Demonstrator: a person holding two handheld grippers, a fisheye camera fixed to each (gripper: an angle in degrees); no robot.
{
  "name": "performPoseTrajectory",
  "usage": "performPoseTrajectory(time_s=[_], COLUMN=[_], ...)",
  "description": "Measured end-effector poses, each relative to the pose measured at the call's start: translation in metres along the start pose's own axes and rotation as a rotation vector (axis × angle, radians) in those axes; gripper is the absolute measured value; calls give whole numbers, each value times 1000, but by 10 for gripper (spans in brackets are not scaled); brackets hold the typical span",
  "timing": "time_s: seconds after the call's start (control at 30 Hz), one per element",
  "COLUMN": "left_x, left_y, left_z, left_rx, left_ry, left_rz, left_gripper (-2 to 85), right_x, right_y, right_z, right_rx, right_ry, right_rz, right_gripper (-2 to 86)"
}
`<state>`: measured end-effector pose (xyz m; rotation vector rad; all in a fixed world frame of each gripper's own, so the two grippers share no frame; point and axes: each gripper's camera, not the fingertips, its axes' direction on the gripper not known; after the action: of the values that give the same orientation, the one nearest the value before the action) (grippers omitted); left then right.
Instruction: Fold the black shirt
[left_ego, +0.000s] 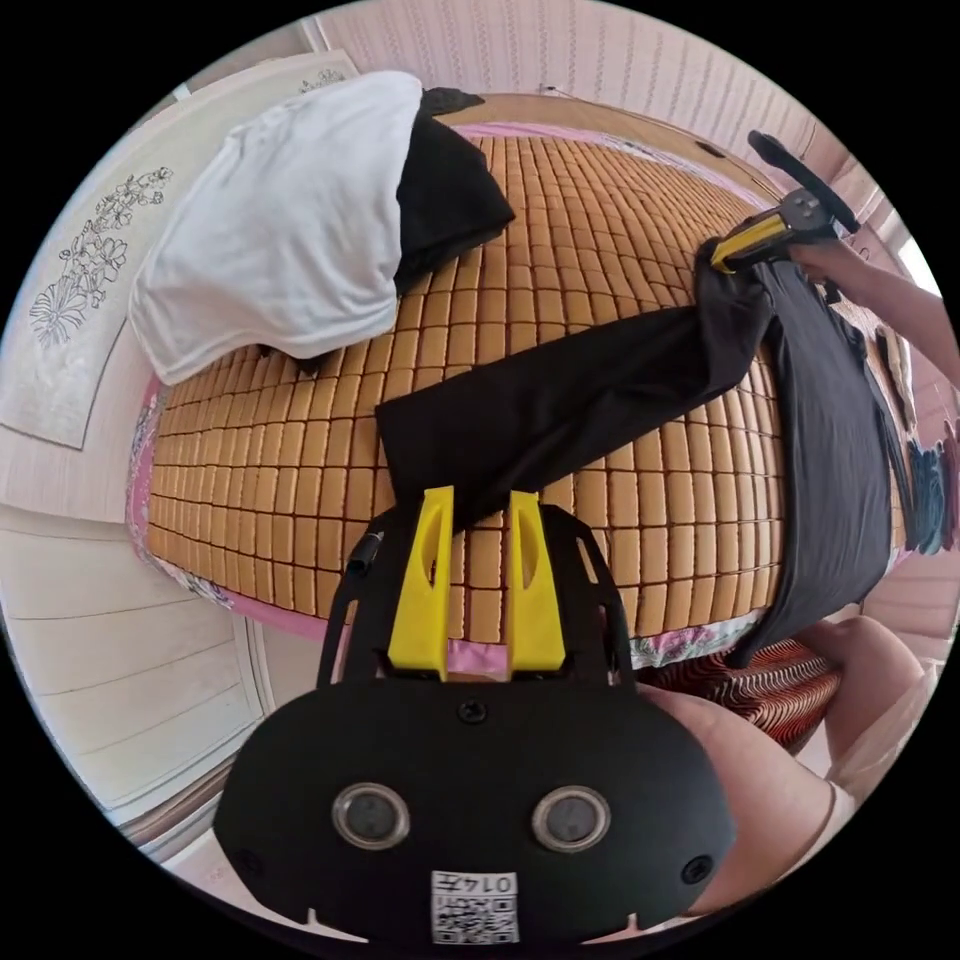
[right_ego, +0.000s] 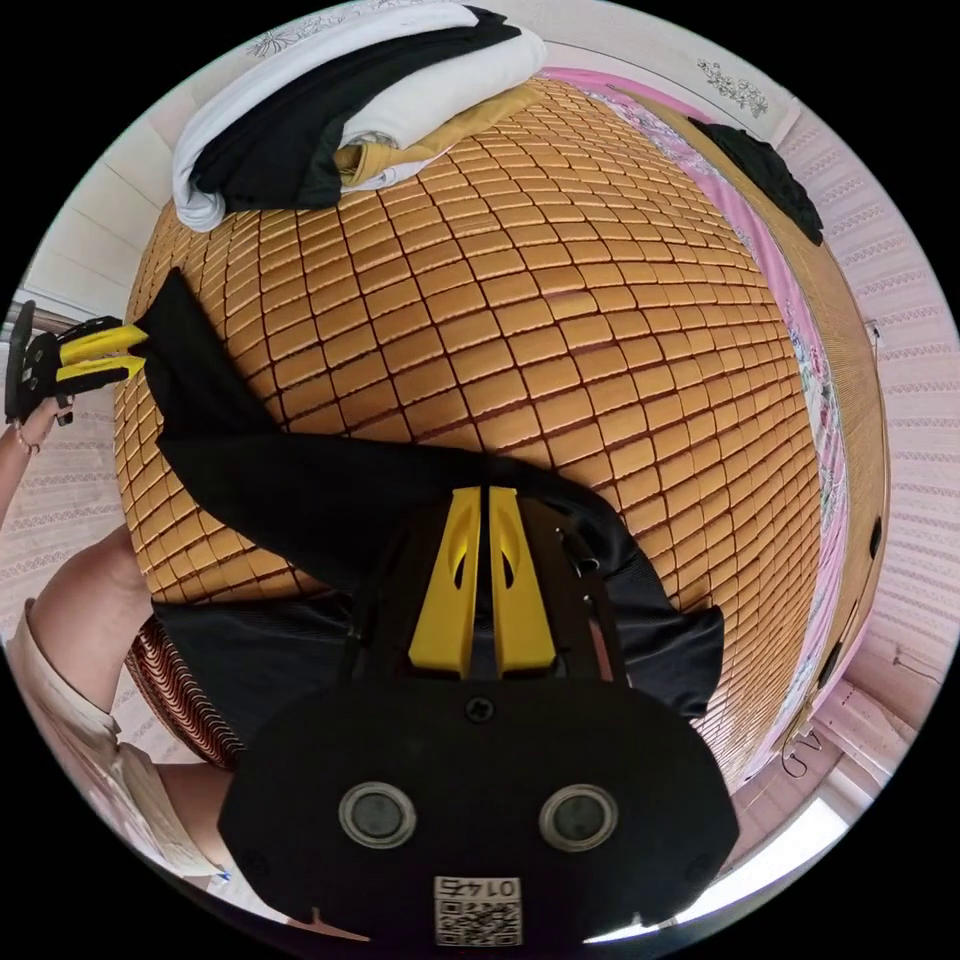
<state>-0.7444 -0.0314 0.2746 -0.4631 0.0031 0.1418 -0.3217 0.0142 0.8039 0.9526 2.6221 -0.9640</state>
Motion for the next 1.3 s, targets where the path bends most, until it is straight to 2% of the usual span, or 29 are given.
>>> performPoseTrajectory(time_s=[0.1, 0.13, 0.4, 0.5, 0.67, 0.73, 0.83, 0.97, 1.07, 1.13, 1.2, 1.3], left_x=[-2, -2, -8, -22, -72, -104, -121, -110, -105, -96, -89, -81], left_y=[-3, -2, 22, 16, -19, -27, -21, -14, -19, -32, -39, -40], left_z=[-4, -11, -91, -110, -77, -57, -52, -42, -16, 11, 9, 1], left_rx=[-25, -12, 35, 39, 15, 25, 103, 82, 35, -50, -31, -64], left_ry=[26, 96, 282, 267, 185, 90, 202, 183, 248, 284, 202, 187], left_rz=[-15, 3, -65, -110, -144, -320, -455, -472, -520, -535, -483, -448], left_gripper=[34, 6, -9, -9, -6, -3, 18, 49, 68, 36, 8, -6], right_x=[-5, -4, 8, 3, -4, -5, -5, -9, -12, -15, -15, -9], right_y=[0, 2, 32, 31, 18, 14, 17, 27, 34, 37, 41, 51], right_z=[-5, -10, -41, -46, -38, -28, -23, -22, -24, -27, -31, -35], right_rx=[10, 38, 218, 250, 233, 200, 188, 193, 194, 189, 196, 212], right_ry=[5, -1, -28, -29, -25, -5, -2, -6, -4, 10, 19, -6], right_rz=[7, 29, 192, 199, 208, 238, 285, 307, 308, 305, 322, 368], right_gripper=[4, 3, -1, -1, -2, -2, -2, -1, -2, -2, -2, -3])
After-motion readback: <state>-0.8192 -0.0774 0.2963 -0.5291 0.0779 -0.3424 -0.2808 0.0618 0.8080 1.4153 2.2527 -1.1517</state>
